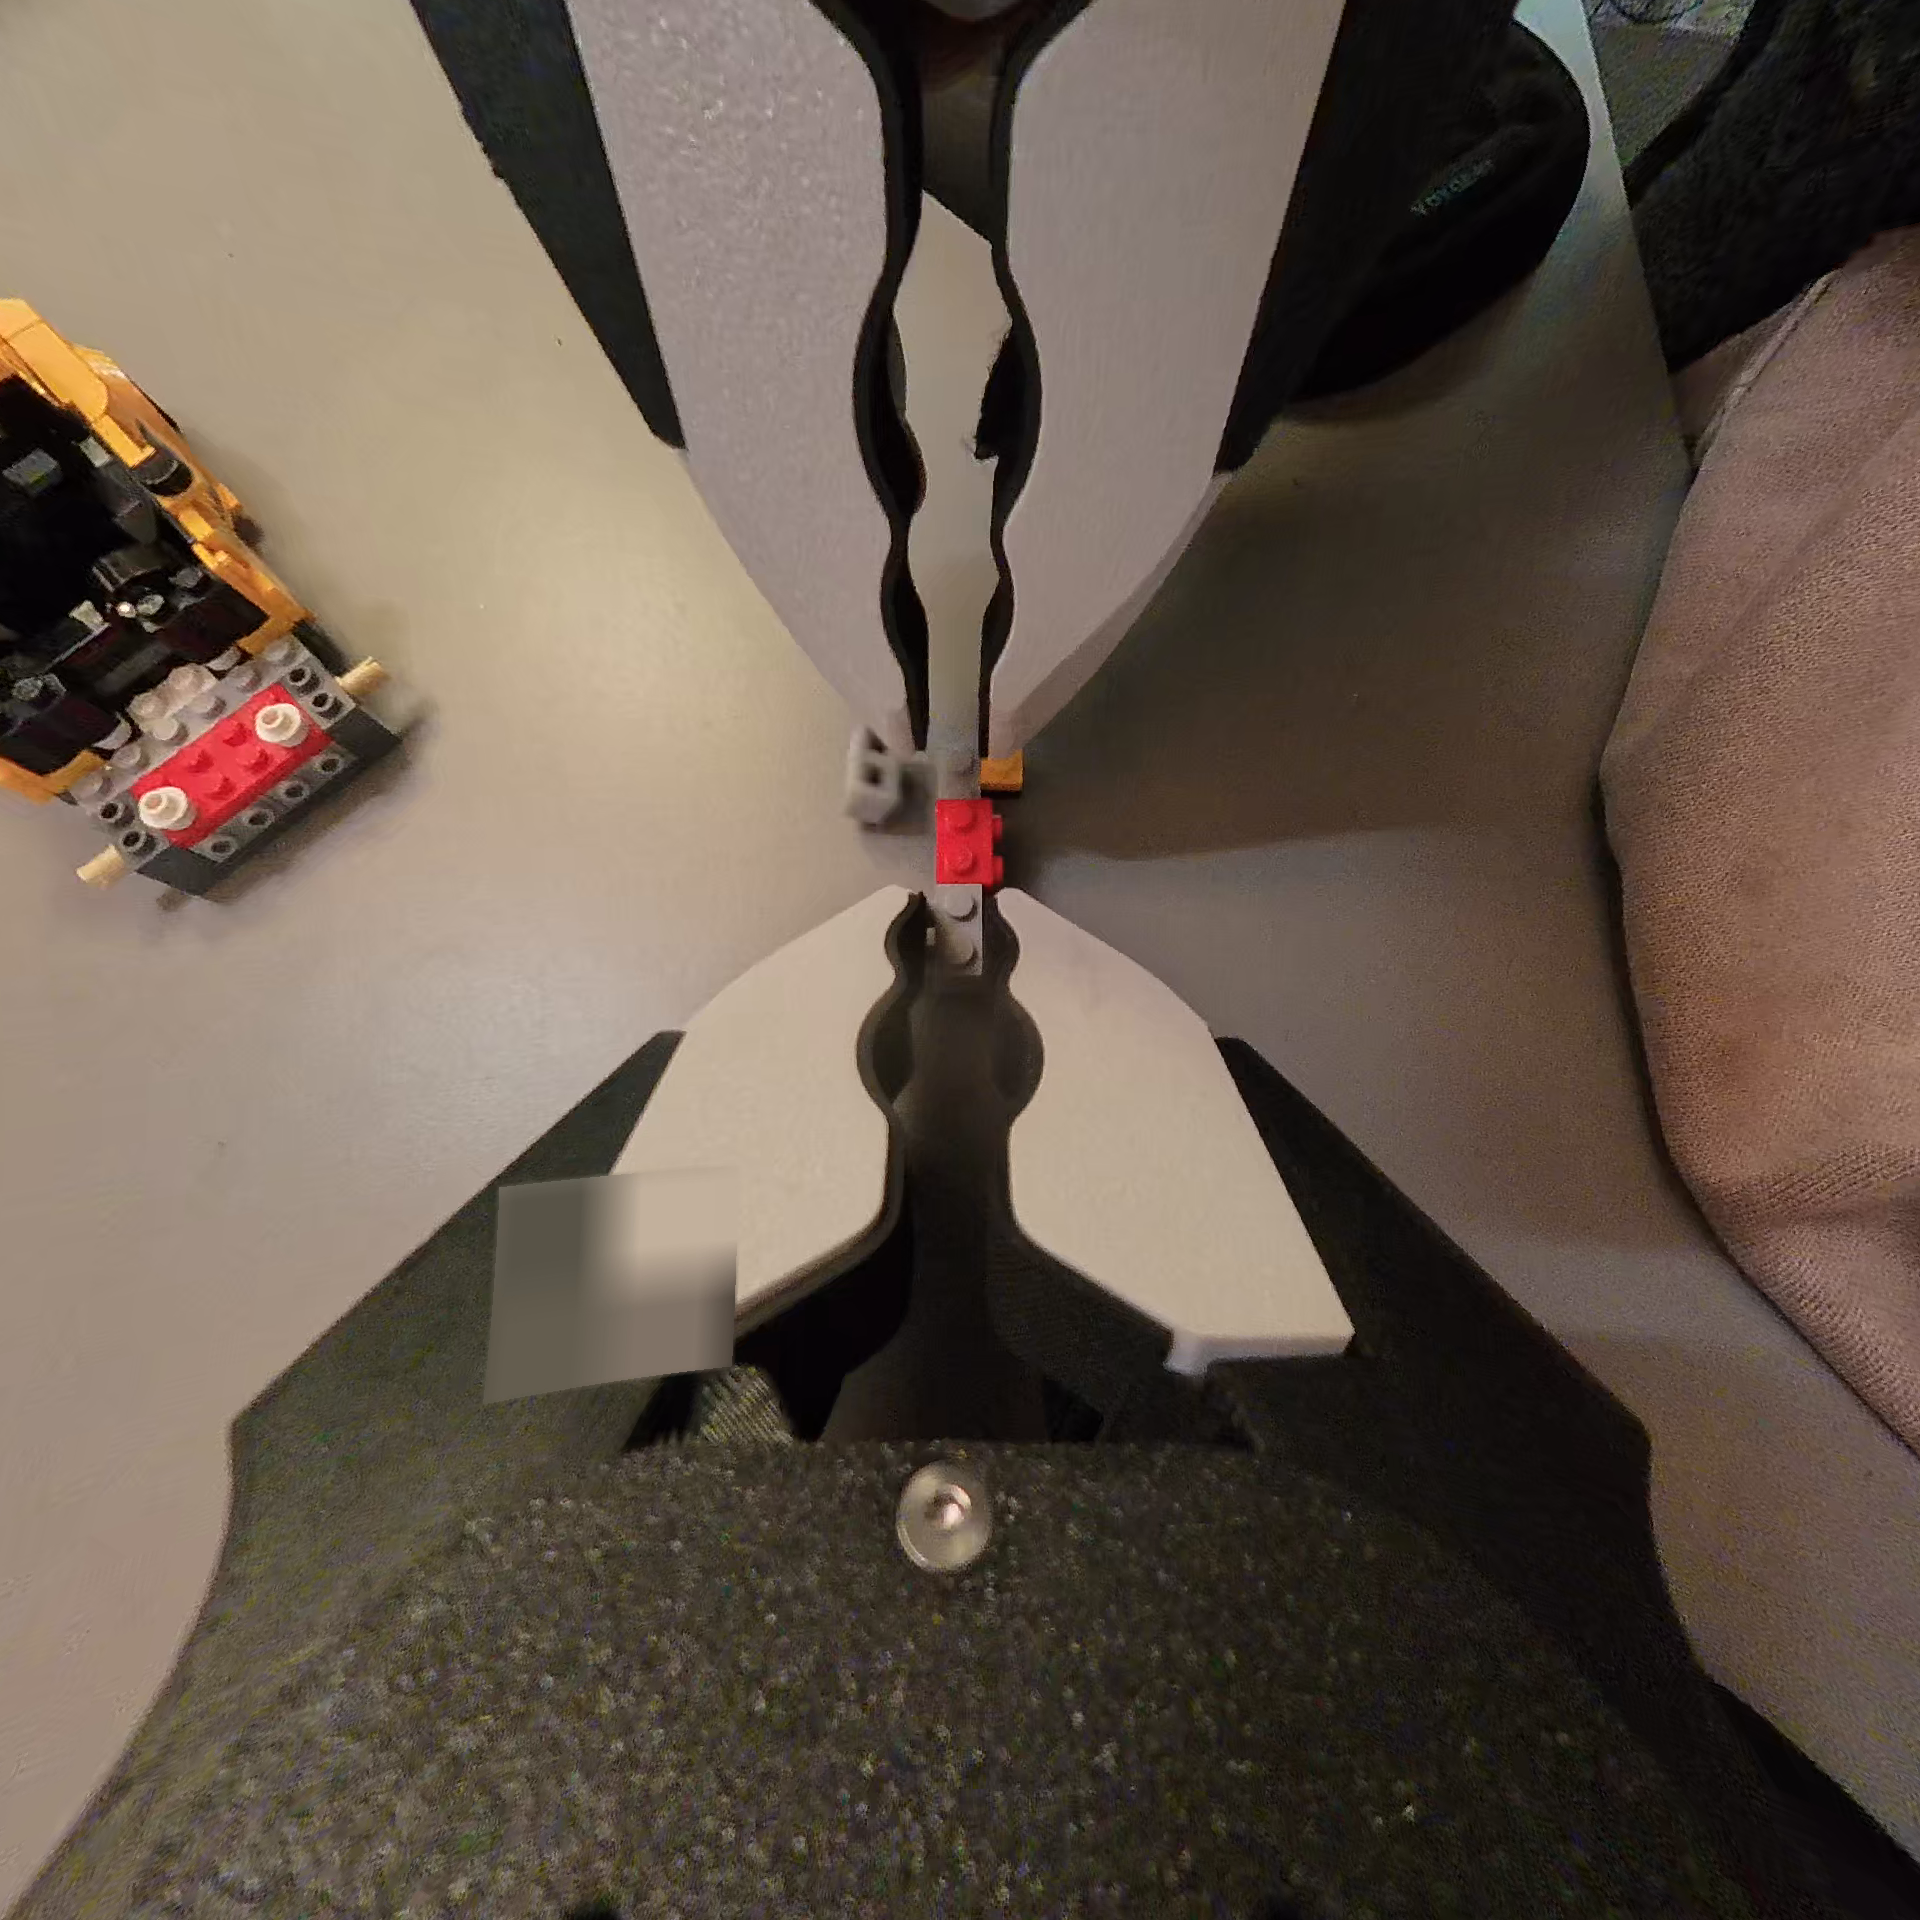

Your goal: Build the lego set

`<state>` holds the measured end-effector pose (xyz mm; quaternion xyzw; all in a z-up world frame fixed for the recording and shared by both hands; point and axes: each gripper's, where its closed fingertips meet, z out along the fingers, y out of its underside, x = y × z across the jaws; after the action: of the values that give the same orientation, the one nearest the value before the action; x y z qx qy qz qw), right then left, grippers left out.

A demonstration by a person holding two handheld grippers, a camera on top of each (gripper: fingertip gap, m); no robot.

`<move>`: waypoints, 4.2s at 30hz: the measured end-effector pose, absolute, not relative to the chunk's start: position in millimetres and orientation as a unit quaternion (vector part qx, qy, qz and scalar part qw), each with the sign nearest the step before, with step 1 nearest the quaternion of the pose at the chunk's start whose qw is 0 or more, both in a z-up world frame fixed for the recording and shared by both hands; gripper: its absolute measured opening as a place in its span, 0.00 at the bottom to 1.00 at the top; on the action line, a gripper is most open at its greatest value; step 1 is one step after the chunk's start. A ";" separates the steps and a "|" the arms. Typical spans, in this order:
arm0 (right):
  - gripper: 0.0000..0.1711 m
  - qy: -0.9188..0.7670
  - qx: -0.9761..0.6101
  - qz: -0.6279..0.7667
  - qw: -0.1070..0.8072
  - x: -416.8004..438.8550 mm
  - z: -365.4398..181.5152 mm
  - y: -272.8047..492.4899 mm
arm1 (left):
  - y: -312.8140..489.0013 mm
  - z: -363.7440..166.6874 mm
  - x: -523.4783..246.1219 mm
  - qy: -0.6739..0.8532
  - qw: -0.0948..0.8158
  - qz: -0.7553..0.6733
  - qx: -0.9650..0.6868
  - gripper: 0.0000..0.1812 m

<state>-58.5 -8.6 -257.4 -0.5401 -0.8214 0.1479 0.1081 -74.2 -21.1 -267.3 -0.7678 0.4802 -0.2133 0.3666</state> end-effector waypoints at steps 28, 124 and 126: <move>0.07 -0.722 -0.539 0.433 -0.008 -67.6 -208.7 -26.8 | -22.8 -193.2 -71.0 0.496 0.561 -0.201 -0.632 0.07; 0.05 -0.832 -0.521 0.139 0.128 -56.7 -264.4 -13.9 | -22.4 -266.4 -73.5 0.463 0.355 -0.232 -0.779 0.05; 0.05 -0.831 -0.522 0.137 0.133 -57.1 -264.2 -12.3 | -22.4 -266.5 -73.4 0.464 0.355 -0.231 -0.778 0.05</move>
<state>-57.1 -12.3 -264.2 -0.5225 -0.8311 0.1366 0.1325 -73.4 -22.4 -266.5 -0.7782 0.4636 -0.2309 0.3552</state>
